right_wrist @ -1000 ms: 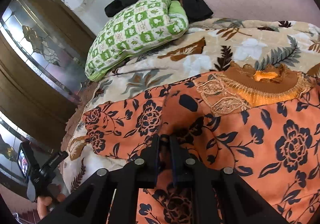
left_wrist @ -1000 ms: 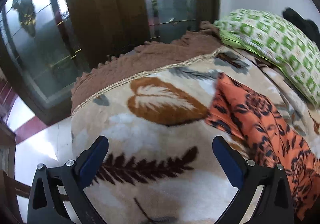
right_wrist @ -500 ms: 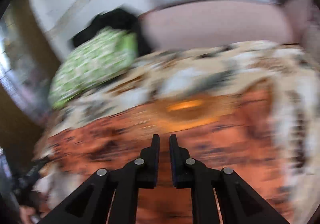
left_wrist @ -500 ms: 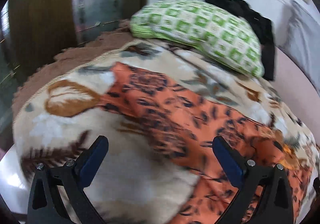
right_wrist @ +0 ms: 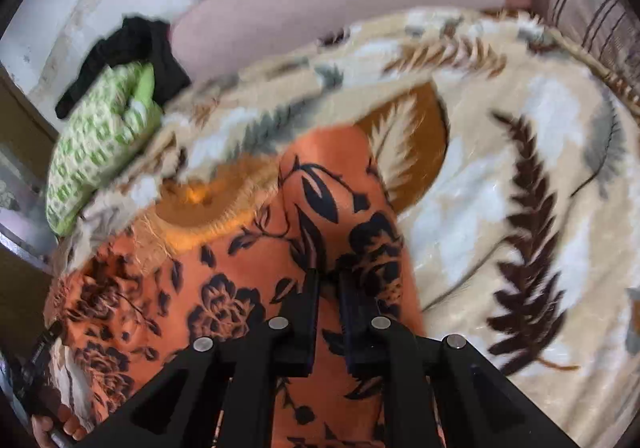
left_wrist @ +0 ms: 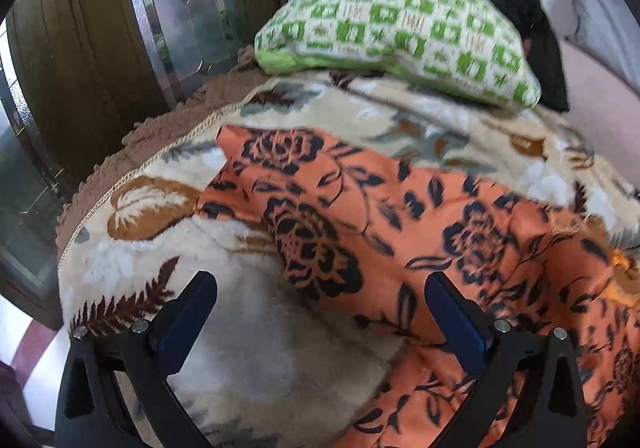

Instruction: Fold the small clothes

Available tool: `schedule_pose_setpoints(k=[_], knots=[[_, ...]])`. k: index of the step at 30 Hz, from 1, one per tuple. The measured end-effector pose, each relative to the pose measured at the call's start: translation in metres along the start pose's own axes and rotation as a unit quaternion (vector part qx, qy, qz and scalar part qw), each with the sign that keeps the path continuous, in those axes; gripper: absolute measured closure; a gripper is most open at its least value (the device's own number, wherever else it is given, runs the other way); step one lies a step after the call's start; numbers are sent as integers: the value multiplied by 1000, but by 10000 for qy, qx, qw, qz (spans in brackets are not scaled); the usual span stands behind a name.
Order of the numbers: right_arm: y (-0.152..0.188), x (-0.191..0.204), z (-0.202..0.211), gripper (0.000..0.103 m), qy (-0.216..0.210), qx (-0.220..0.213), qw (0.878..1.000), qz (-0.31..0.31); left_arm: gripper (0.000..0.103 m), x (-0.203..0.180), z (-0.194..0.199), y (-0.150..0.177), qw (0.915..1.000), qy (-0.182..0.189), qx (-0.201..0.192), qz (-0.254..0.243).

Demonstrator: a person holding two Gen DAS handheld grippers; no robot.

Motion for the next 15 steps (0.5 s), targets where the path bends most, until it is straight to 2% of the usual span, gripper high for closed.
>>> schedule_pose_setpoints(k=[1, 3, 5, 7, 10, 13, 15], knots=[[0, -10, -9, 90, 173, 80, 9997, -126, 0, 1, -2, 1, 10000, -30, 70, 2], [-1, -24, -14, 90, 239, 126, 9990, -346, 0, 8, -5, 3, 9997, -71, 213, 56], [-2, -17, -3, 91, 261, 51, 9992, -311, 0, 16, -1, 5, 9997, -147, 192, 61], [-3, 15, 20, 91, -13, -219, 9996, 170, 0, 24, 2, 5, 9995, -283, 126, 44], [5, 88, 58, 91, -822, -550, 9908, 920, 0, 40, 6, 7, 9987, -489, 42, 121], [27, 172, 74, 91, -1598, -306, 9740, 1578, 0, 51, 6, 9, 9982, -558, 60, 218], [42, 209, 71, 91, -1914, -55, 9654, 1771, 0, 54, 6, 10, 9983, -531, 93, 239]])
Point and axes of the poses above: each gripper's, at about its wrist camera, not at the fingertips, and z roughly against the way its jaws point, x to its left, y to its underside, the point moved 7 cm from there along -z, roughly the way its jaws point, and after that the axes turned 3 degrees about x, right-handed, at the moved point
